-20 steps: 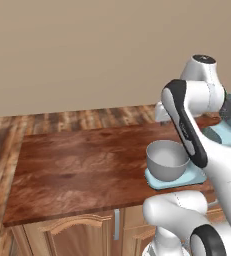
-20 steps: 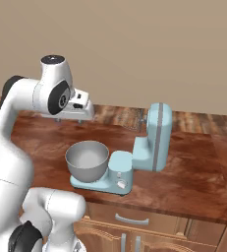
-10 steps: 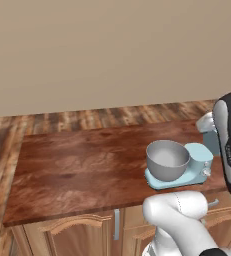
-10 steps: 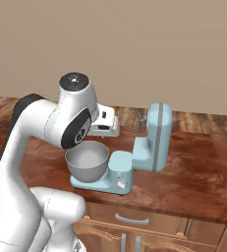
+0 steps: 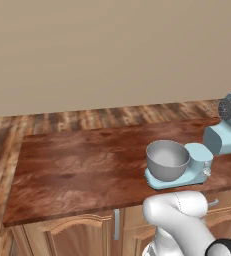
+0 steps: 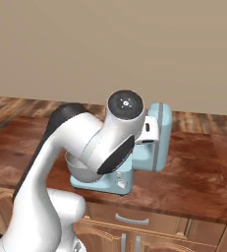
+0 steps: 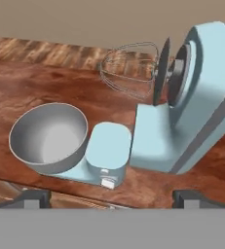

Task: Close the stand mixer head.

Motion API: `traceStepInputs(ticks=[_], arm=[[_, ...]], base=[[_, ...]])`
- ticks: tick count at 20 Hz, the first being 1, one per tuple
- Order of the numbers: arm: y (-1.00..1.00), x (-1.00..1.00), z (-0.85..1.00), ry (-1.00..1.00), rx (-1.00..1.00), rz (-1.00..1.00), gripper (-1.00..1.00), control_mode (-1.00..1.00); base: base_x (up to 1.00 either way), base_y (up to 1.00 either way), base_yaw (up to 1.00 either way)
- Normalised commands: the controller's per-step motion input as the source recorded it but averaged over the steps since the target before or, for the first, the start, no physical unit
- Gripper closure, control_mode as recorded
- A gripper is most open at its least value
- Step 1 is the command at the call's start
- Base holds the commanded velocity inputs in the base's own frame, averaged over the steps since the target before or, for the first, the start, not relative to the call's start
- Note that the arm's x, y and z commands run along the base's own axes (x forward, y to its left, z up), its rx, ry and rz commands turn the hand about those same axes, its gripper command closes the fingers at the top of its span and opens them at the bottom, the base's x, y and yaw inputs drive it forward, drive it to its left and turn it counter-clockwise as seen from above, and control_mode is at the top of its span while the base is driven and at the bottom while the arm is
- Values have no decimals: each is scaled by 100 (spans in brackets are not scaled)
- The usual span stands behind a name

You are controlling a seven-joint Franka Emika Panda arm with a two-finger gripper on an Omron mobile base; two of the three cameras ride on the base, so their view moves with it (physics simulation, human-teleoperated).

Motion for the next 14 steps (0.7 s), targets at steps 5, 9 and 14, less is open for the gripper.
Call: traceStepInputs(ticks=[5, 9, 14], arm=[[-93, -4, 4, -4, 16, 11, -100, -100], [-71, 19, -2, 0, 16, 13, -100, -100], [-31, 36, -1, -8, 1, 17, -100, -100]], base=[[0, 0, 0], [0, 0, 0], [0, 0, 0]])
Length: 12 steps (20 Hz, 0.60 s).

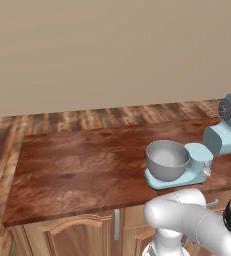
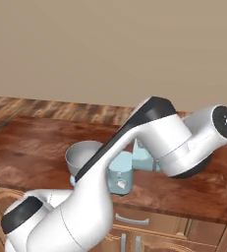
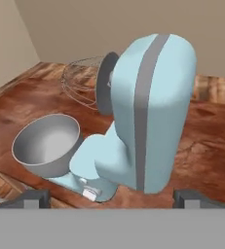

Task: Close the stand mixer head.

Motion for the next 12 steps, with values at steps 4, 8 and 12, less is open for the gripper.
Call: traceStepInputs(ticks=[4, 8, 12], arm=[[-16, 53, -7, -17, -4, 17, -100, -100], [-29, 20, -7, -20, -9, 18, -100, -100], [-17, 24, -11, -19, -7, 19, -100, -100]], base=[[0, 0, 0], [0, 0, 0], [0, 0, 0]])
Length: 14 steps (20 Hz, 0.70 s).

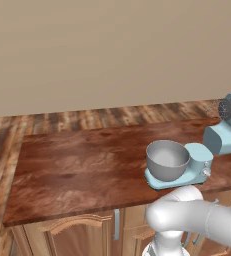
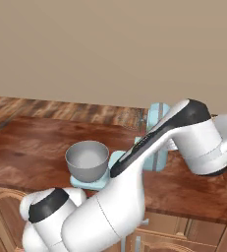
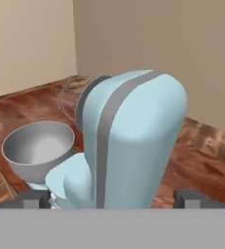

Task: Close the stand mixer head.

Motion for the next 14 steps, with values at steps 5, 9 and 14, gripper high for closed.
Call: traceStepInputs(ticks=[5, 9, 14], arm=[[-5, 40, -5, -12, -4, 18, -100, -100], [-14, 51, 0, 0, 0, 17, -100, -100], [15, 20, -16, 0, 0, 22, -100, -100]], base=[[0, 0, 0], [0, 0, 0], [0, 0, 0]])
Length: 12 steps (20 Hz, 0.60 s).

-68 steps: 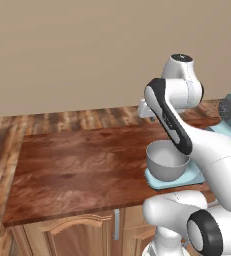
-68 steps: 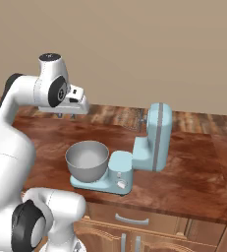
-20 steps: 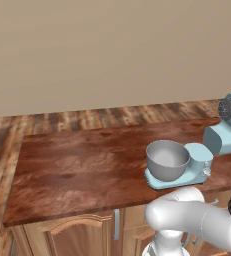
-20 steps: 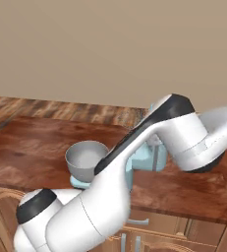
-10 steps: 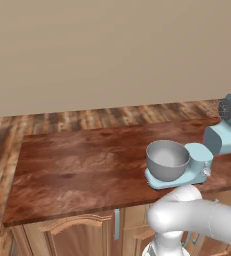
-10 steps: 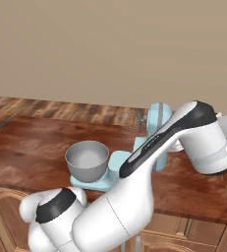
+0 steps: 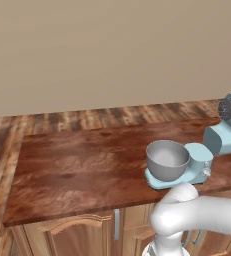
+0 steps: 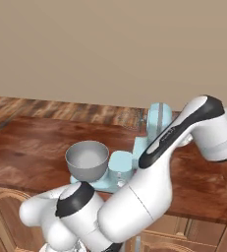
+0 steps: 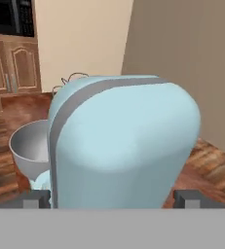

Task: Close the stand mixer head.

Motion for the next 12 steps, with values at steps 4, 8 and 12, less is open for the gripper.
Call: traceStepInputs(ticks=[4, 8, 12], arm=[[100, 0, -49, 3, -10, 45, -100, -100], [100, 5, -63, 1, -21, 43, -100, -100], [100, 14, -49, -4, -31, 31, -100, -100]], base=[[0, 0, 0], [0, 0, 0], [0, 0, 0]])
